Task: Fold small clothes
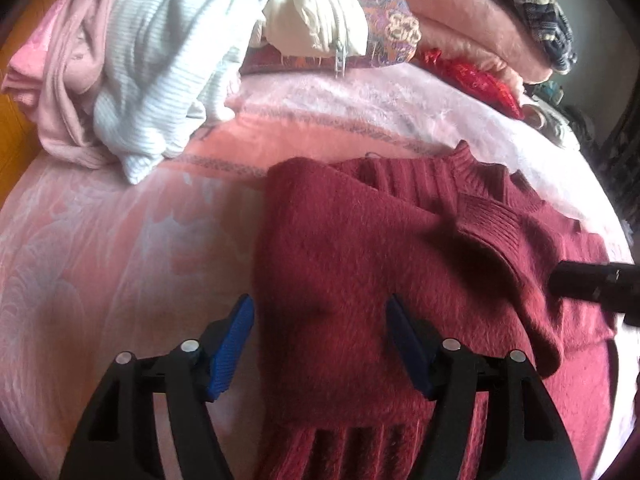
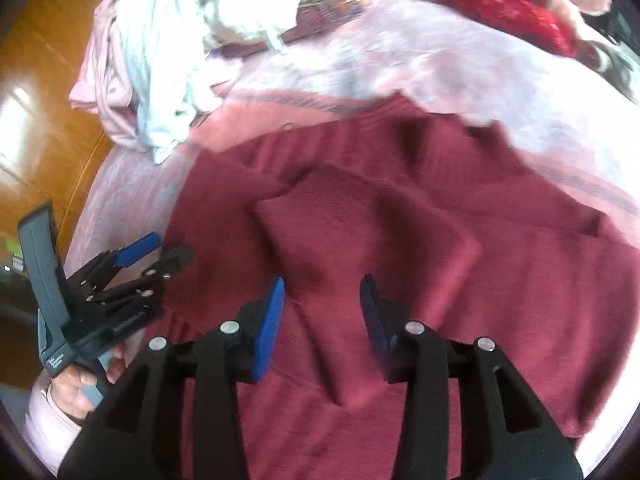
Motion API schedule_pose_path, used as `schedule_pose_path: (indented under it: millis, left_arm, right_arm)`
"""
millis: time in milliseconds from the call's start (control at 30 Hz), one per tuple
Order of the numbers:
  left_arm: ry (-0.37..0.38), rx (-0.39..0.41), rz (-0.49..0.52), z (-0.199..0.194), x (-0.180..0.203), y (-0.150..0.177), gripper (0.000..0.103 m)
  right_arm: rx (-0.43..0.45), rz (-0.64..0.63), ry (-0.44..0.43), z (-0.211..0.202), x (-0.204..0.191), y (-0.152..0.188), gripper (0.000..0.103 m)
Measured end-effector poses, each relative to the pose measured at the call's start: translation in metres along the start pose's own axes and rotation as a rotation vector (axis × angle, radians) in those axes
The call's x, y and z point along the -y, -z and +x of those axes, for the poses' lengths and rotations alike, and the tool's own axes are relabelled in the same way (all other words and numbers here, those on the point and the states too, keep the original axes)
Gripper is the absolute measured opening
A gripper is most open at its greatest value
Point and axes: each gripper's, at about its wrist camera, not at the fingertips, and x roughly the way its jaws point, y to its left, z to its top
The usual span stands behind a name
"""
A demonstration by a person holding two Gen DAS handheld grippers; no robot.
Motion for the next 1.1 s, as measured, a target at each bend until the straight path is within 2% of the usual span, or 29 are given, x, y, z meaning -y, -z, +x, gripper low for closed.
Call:
schedule_pose_path:
  millis: [100,233,267,333,367,400,567,700,767,867,933,1100]
  left_arm:
    - [0.017,-0.011,-0.018,0.01,-0.002,-0.011,0.069]
    - [0.014,-0.039,-0.032,0.024,-0.005,-0.014,0.069]
    - [0.009,-0.042,-0.028,0.026,-0.005,-0.013,0.069]
    - [-0.006,-0.044,-0.017,0.029,-0.005,-0.01,0.07]
    - [-0.008,-0.044,-0.016,0.03,-0.005,-0.009,0.07]
    - [-0.008,-0.044,-0.017,0.03,-0.005,-0.009,0.071]
    - [-0.004,-0.043,-0.034,0.032,-0.007,-0.005,0.072]
    - [-0.024,-0.031,-0.023,0.032,-0.004,-0.003,0.072]
    - [-0.028,-0.029,-0.028,0.032,-0.003,-0.003,0.072]
    - [-0.043,-0.02,-0.024,0.033,-0.001,-0.002,0.072]
    - [-0.055,-0.011,-0.022,0.032,0.001,-0.001,0.072]
    - [-0.074,0.021,-0.022,0.022,0.006,-0.002,0.072]
  right_arm:
    - [-0.03,-0.027,0.035,0.016,-0.019,-0.01,0.053]
    - [-0.079,-0.065,0.146,0.04,-0.029,-0.02,0.054]
    - [-0.086,-0.073,0.168,0.044,-0.028,-0.02,0.051]
    - [-0.075,-0.081,0.194,0.047,-0.023,-0.019,0.014]
    - [-0.061,-0.069,0.17,0.043,-0.017,-0.018,0.008]
    - [-0.042,-0.042,0.118,0.034,-0.008,-0.017,0.007]
    - [0.053,0.099,-0.031,-0.021,0.044,-0.002,0.007]
    - [0.113,0.209,-0.031,-0.063,0.101,0.027,0.007]
    - [0.126,0.242,-0.011,-0.075,0.125,0.043,0.008]
    - [0.112,0.299,-0.014,-0.081,0.167,0.071,0.025]
    - [0.116,0.357,-0.046,-0.081,0.193,0.09,0.051]
    - [0.102,0.446,-0.143,-0.069,0.224,0.099,0.052]
